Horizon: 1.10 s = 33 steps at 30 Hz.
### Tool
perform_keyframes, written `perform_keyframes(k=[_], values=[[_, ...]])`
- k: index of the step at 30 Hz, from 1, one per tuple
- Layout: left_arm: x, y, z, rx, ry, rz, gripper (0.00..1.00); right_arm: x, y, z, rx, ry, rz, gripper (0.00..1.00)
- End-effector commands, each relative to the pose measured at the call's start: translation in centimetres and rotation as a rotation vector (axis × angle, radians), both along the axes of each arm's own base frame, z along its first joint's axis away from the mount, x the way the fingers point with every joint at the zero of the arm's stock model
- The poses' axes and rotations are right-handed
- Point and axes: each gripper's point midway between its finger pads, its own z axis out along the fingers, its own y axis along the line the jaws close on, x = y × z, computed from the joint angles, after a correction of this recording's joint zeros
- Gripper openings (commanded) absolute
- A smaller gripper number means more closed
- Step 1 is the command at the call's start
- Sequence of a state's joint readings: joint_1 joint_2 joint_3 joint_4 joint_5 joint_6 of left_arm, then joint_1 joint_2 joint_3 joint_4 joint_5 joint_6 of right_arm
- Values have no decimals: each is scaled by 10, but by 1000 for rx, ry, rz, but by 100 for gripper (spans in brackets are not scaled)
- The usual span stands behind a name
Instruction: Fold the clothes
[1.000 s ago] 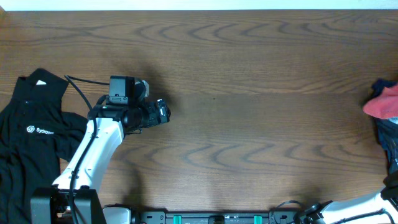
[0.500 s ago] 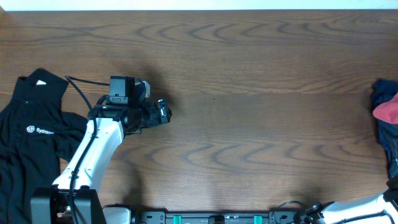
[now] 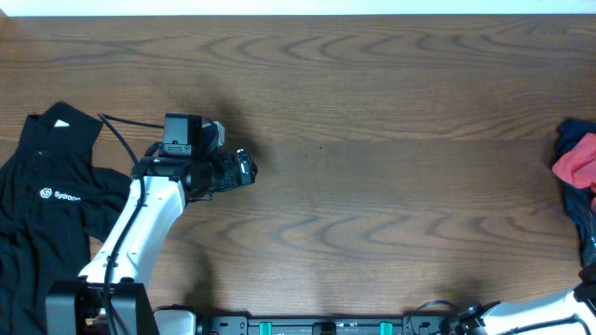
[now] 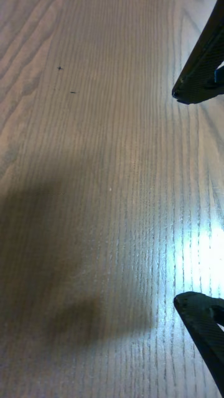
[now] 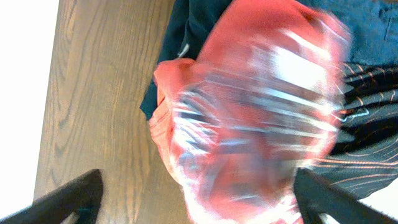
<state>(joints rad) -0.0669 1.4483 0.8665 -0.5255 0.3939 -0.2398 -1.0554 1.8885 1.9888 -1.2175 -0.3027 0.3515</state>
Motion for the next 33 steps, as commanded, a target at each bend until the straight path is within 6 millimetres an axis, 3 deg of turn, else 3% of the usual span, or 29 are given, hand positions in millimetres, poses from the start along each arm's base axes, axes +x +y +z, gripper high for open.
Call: perform_keyframes(k=[1, 10, 11, 12, 13, 14, 15, 16, 17, 20, 22, 25, 33], values=[[1, -1, 5, -16, 0, 7, 98, 3, 1, 21, -39, -47, 17, 99], [-1, -1, 4, -16, 7, 7, 98, 24, 17, 30, 18, -156, 78, 98], [-1, -1, 4, -16, 7, 7, 98, 27, 20, 31, 26, -165, 89, 82], [-1, -1, 4, -16, 7, 7, 97, 30, 24, 30, 35, -166, 101, 59], [-1, -1, 4, -15, 6, 4, 98, 31, 29, 29, 39, -159, 120, 47], [0, -1, 4, -14, 6, 4, 98, 33, 36, 26, 48, -139, 143, 48], [0, -1, 4, -13, 3, 1, 98, 33, 42, 22, 55, -109, 151, 61], [0, -1, 5, -13, 1, 1, 98, 30, 46, 16, 53, -57, 147, 85], [0, -1, 5, -13, 0, 1, 98, 26, 46, 11, 36, -2, 135, 90], [0, -1, 4, -13, 4, 1, 98, 19, 37, 3, -3, 86, 86, 88], [-2, -1, 4, -12, 8, -3, 98, 21, 34, 2, 0, 68, 91, 99], [-4, 0, 3, -8, 15, -10, 98, 17, 23, -1, -27, 79, 94, 99], [-7, 0, 2, -4, 26, -19, 98, -6, -7, -35, -4, 176, 33, 86]])
